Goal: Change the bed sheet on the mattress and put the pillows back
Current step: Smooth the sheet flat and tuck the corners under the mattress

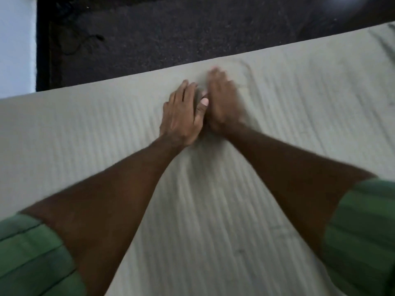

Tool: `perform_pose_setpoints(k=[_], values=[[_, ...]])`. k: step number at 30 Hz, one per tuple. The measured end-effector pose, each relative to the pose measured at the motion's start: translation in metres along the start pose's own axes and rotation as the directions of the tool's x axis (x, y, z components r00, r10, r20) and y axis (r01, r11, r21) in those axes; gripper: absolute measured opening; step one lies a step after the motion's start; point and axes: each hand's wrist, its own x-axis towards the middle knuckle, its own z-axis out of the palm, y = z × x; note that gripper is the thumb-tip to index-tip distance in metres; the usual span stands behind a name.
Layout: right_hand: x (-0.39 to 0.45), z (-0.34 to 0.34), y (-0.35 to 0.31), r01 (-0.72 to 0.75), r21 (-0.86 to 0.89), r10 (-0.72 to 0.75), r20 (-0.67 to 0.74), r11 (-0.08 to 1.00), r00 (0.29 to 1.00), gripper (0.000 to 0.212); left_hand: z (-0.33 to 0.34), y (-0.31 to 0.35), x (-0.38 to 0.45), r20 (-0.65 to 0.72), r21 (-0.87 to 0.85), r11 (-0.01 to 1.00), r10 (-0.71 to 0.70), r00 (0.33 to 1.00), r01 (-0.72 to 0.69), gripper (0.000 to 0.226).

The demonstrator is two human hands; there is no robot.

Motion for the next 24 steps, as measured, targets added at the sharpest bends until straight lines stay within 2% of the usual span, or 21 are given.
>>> perform_pose_setpoints(k=[2, 3, 5, 6, 7, 9, 10, 12, 13, 15, 16, 18, 20, 22, 24], values=[[-0.038, 0.023, -0.005, 0.151, 0.177, -0.182, 0.172, 0.973, 0.968, 0.055, 0.017, 0.018, -0.011, -0.071, -0.092, 0.996, -0.006, 0.997, 0.0, 0.051], [-0.054, 0.03, -0.002, 0.214, 0.18, -0.247, 0.184, 0.96, 0.952, 0.059, 0.028, 0.025, -0.019, -0.081, -0.116, 0.992, -0.069, 0.994, 0.059, 0.051], [-0.057, 0.027, 0.02, 0.326, -0.03, -0.318, 0.148, 0.945, 0.936, 0.073, 0.046, 0.031, -0.031, -0.056, -0.081, 0.977, -0.202, 0.978, 0.197, 0.058], [-0.049, 0.019, 0.04, 0.36, -0.105, -0.344, 0.143, 0.927, 0.928, 0.072, 0.049, 0.031, -0.033, -0.027, -0.031, 0.971, -0.236, 0.971, 0.236, 0.06], [-0.039, 0.01, 0.064, 0.336, -0.15, -0.315, 0.143, 0.93, 0.938, 0.068, 0.05, 0.029, -0.033, 0.006, 0.014, 0.967, -0.253, 0.967, 0.253, 0.059], [-0.02, -0.017, 0.116, 0.14, -0.218, -0.127, 0.07, 0.966, 0.989, 0.064, 0.047, 0.03, -0.031, 0.044, 0.058, 0.97, -0.239, 0.97, 0.237, 0.056], [-0.014, -0.033, 0.142, 0.018, -0.246, -0.006, 0.049, 0.969, 0.999, 0.065, 0.044, 0.033, -0.029, 0.062, 0.069, 0.97, -0.238, 0.969, 0.233, 0.058], [-0.003, -0.056, 0.17, -0.12, -0.271, 0.142, 0.063, 0.955, 0.988, 0.067, 0.042, 0.04, -0.024, 0.127, 0.09, 0.959, -0.279, 0.952, 0.269, 0.063], [-0.001, -0.061, 0.167, -0.135, -0.269, 0.157, 0.061, 0.953, 0.986, 0.068, 0.043, 0.046, -0.023, 0.169, 0.106, 0.948, -0.315, 0.934, 0.3, 0.067], [-0.005, -0.053, 0.136, -0.052, -0.223, 0.062, 0.035, 0.973, 0.997, 0.067, 0.045, 0.062, -0.022, 0.224, 0.132, 0.923, -0.383, 0.896, 0.362, 0.072], [-0.013, -0.043, 0.116, 0.005, -0.184, 0.004, 0.045, 0.983, 0.999, 0.066, 0.046, 0.073, -0.023, 0.228, 0.121, 0.918, -0.396, 0.89, 0.377, 0.073], [-0.04, -0.009, 0.081, 0.217, -0.187, -0.193, 0.14, 0.958, 0.971, 0.066, 0.049, 0.093, -0.029, 0.186, 0.054, 0.924, -0.381, 0.906, 0.377, 0.073], [-0.068, 0.011, 0.064, 0.333, -0.229, -0.287, 0.209, 0.915, 0.935, 0.071, 0.054, 0.101, -0.037, 0.16, -0.005, 0.932, -0.357, 0.92, 0.362, 0.074], [-0.07, 0.004, 0.085, 0.291, -0.164, -0.246, 0.247, 0.943, 0.937, 0.076, 0.057, 0.093, -0.042, 0.265, 0.011, 0.938, -0.337, 0.904, 0.346, 0.076], [-0.065, -0.013, 0.122, 0.092, -0.158, -0.066, 0.159, 0.983, 0.985, 0.071, 0.054, 0.086, -0.045, 0.36, 0.066, 0.95, -0.309, 0.88, 0.306, 0.077]])
